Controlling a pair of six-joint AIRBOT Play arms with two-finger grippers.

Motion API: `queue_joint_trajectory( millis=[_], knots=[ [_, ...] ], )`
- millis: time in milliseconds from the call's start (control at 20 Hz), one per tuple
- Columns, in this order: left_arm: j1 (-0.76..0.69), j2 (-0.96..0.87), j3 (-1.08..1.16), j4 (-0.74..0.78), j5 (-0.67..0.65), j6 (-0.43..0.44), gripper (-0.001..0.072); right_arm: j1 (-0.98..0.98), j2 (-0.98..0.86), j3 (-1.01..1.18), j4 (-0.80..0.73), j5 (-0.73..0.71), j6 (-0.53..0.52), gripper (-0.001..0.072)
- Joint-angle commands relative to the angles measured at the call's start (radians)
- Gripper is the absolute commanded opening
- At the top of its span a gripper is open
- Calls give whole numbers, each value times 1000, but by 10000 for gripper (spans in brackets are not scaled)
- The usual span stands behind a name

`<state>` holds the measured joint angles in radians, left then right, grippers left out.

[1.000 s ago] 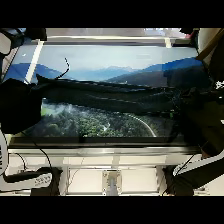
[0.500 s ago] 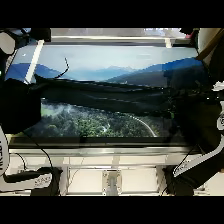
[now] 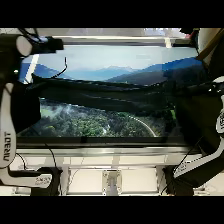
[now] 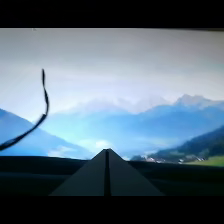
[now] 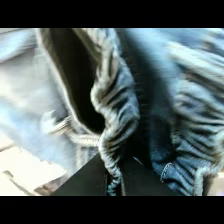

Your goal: Fold the clothes and pants, and hang the long-sleeved shirts on hangers.

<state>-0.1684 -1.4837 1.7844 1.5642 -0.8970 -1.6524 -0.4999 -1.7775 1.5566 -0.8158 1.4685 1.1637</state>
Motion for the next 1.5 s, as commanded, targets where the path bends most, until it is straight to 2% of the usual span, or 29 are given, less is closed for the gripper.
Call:
queue_joint_trajectory(
  millis=[0, 100, 300, 500, 700, 800, 900, 1100, 1250, 1450],
  knots=[
    [-106, -98, 1, -206, -31, 108, 14, 13, 114, 119, 8, 106, 56, 49],
    [-206, -179, 1, -340, -17, 174, 14, 47, 171, 209, 7, 101, 120, 48],
    [-415, -356, 1, -430, 100, 180, 14, 180, 184, 336, -56, 84, 241, 48],
    [-561, -482, 1, -508, 223, 180, 14, 333, 183, 338, -100, 61, 258, 48],
    [-606, -528, 3, -518, 288, 179, 13, 463, 182, 338, -110, -26, 257, 48],
    [-580, -518, 3, -518, 310, 179, 13, 518, 172, 338, -157, -47, 260, 48],
    [-513, -478, 3, -517, 270, 180, 13, 566, 143, 338, -199, -64, 286, 48],
    [-294, -324, 3, -412, 35, 179, 13, 679, 40, 338, -203, -134, 337, 48],
    [-116, -202, 3, -360, -120, 180, 14, 809, -38, 338, -200, -296, 360, 48],
    [66, -67, 3, -360, -177, 180, 14, 994, -148, 339, -194, -603, 373, 49]
  ],
)
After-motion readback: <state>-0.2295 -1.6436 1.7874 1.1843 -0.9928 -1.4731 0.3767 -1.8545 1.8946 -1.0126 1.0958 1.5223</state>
